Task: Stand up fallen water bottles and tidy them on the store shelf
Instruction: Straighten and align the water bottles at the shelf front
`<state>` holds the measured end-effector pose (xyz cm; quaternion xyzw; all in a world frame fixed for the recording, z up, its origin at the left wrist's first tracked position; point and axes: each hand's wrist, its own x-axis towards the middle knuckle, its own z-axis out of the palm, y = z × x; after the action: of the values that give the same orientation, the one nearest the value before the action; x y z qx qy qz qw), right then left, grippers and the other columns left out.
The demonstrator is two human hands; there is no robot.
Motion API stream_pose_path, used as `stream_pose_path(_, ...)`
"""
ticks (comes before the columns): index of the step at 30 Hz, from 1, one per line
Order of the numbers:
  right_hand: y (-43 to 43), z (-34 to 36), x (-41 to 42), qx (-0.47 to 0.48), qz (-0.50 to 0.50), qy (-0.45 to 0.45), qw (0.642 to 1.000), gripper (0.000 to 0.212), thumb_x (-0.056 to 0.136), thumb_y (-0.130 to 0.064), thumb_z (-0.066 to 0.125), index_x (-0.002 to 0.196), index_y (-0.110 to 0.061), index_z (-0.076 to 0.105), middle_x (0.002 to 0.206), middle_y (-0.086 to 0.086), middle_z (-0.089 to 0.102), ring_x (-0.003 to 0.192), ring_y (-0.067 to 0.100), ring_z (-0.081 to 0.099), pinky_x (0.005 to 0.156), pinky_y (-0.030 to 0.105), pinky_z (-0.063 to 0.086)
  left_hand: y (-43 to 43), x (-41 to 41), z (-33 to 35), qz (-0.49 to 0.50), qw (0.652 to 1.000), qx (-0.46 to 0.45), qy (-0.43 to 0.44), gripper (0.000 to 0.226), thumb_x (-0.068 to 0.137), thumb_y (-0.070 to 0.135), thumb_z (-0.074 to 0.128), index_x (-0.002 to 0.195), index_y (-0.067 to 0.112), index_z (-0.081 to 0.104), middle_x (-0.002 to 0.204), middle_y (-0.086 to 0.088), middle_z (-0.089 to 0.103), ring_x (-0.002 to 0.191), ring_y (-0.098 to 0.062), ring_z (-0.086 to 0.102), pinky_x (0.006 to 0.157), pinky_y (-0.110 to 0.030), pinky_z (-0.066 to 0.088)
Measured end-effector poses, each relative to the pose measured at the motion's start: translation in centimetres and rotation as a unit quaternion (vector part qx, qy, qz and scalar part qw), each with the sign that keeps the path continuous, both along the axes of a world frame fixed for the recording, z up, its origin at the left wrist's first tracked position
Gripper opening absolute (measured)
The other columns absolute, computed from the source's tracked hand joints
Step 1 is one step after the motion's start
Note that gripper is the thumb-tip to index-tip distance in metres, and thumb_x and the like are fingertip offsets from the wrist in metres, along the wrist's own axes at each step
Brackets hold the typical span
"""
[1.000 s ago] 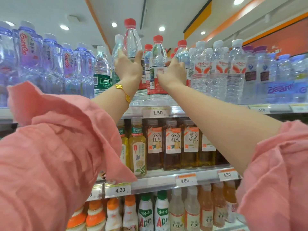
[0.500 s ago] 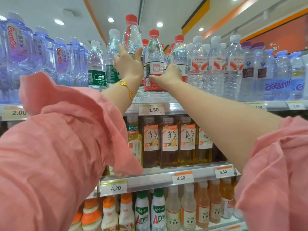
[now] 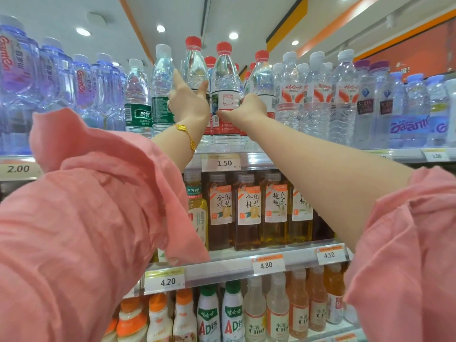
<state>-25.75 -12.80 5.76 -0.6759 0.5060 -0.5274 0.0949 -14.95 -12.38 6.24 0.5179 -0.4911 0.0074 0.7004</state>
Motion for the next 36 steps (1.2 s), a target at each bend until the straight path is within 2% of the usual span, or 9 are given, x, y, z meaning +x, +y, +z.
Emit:
stream_pose_path(4,0.2,0.0,0.2,0.003,-0.001,-0.002,1.0,0.051,0.077,-0.04,0.076,0.114,-0.01,0.057,0.107,0.003,0.065,0.099,0.021,0.062,0.086,0.034,0.054,0.2,0.4,0.0,-0.023,1.0,0.006,-0.001,0.068,0.094,0.04,0.052,0.151,0.021,0.02,0.142,-0.017,0.044,0.131,-0.031,0.044,0.106,-0.042,0.038)
stream_pose_path(10,0.3,0.0,0.3,0.003,-0.009,-0.008,1.0,0.051,0.077,-0.037,0.077,0.115,-0.01,0.057,0.106,0.003,0.063,0.098,0.02,0.061,0.086,0.032,0.053,0.5,0.6,0.3,-0.023,0.998,0.054,-0.014,0.071,0.095,0.038,0.051,0.153,0.023,0.012,0.146,-0.019,0.037,0.132,-0.034,0.043,0.108,-0.045,0.039)
stream_pose_path(15,0.4,-0.1,0.6,0.008,-0.008,-0.022,1.0,0.05,0.076,-0.036,0.078,0.115,-0.011,0.058,0.111,0.004,0.066,0.101,0.022,0.063,0.086,0.034,0.054,0.6,0.8,-0.4,-0.003,0.992,0.091,-0.085,0.093,0.088,0.027,0.066,0.153,0.022,0.0,0.148,-0.02,0.027,0.132,-0.034,0.039,0.109,-0.042,0.036)
stream_pose_path(18,0.5,-0.1,0.6,0.01,-0.011,-0.028,1.0,0.05,0.077,-0.035,0.077,0.116,-0.011,0.057,0.113,0.005,0.065,0.101,0.022,0.063,0.085,0.033,0.053,0.5,1.0,-1.2,0.01,0.991,0.076,-0.109,0.097,0.084,0.025,0.07,0.153,0.019,0.002,0.146,-0.02,0.017,0.13,-0.034,0.038,0.112,-0.039,0.034)
stream_pose_path(23,0.5,-0.2,0.6,0.009,-0.013,-0.023,1.0,0.052,0.079,-0.035,0.076,0.119,-0.009,0.055,0.115,0.006,0.063,0.099,0.022,0.061,0.082,0.031,0.051,0.1,1.1,-2.4,0.055,0.989,0.042,-0.134,0.089,0.087,0.029,0.066,0.153,0.017,0.008,0.137,-0.016,0.029,0.124,-0.032,0.035,0.109,-0.037,0.031)
stream_pose_path(28,0.7,-0.2,0.6,0.009,-0.016,-0.015,1.0,0.051,0.081,-0.035,0.074,0.118,-0.008,0.054,0.108,0.002,0.06,0.1,0.021,0.059,0.083,0.031,0.05,0.1,0.9,-2.9,0.047,0.991,0.05,-0.113,0.087,0.089,0.029,0.063,0.153,0.023,0.005,0.134,-0.018,0.031,0.123,-0.033,0.036,0.107,-0.039,0.032)
stream_pose_path(33,0.8,-0.2,0.5,0.006,-0.023,-0.001,1.0,0.056,0.083,-0.035,0.072,0.125,-0.006,0.049,0.122,0.008,0.058,0.111,0.025,0.057,0.083,0.03,0.046,0.3,1.2,-3.4,0.04,0.991,0.05,-0.12,0.086,0.088,0.03,0.064,0.153,0.022,0.007,0.134,-0.017,0.031,0.123,-0.032,0.037,0.106,-0.037,0.033)
stream_pose_path(36,0.7,-0.2,0.6,0.011,-0.026,-0.001,1.0,0.058,0.083,-0.035,0.072,0.127,-0.006,0.049,0.125,0.009,0.058,0.113,0.026,0.057,0.086,0.031,0.046,0.5,1.4,-3.5,0.037,0.99,0.049,-0.126,0.086,0.089,0.032,0.064,0.153,0.022,0.007,0.134,-0.017,0.031,0.122,-0.032,0.037,0.106,-0.037,0.033)
